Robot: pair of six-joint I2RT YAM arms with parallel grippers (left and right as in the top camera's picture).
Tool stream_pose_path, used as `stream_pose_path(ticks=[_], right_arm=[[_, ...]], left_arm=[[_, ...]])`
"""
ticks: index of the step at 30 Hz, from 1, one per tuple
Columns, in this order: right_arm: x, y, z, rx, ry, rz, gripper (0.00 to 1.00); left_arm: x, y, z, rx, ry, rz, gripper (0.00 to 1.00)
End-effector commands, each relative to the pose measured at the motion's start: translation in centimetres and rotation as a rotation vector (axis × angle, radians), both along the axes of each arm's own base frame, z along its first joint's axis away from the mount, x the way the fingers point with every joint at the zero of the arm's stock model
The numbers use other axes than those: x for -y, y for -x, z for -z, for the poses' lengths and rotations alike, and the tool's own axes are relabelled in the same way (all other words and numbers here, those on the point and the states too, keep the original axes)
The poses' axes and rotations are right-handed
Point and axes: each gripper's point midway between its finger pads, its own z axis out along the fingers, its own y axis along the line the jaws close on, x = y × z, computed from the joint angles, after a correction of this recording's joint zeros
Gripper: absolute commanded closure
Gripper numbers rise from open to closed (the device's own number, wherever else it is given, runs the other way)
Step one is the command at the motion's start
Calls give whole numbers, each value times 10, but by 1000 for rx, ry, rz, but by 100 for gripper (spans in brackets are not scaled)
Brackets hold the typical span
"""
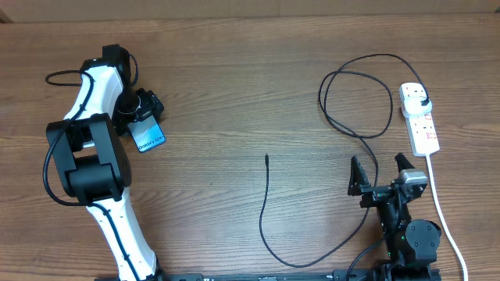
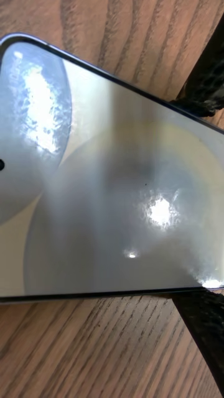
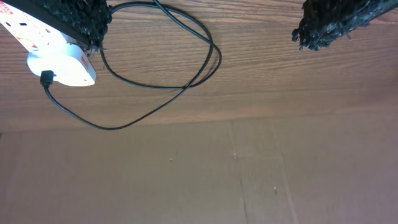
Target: Plug charger to phone and switch on socket
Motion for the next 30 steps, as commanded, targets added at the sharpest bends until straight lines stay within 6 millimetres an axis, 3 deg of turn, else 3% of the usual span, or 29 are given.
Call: stream_pose_path(ticks=[1,18,30], right_arm=[[1,0,2,2,2,10,0],[1,0,2,2,2,10,0],[1,0,2,2,2,10,0]], left_arm=[[3,10,11,-42,-1,25,9],[3,11,11,-45,0,37,8],[3,12,11,-48,0,36,13]])
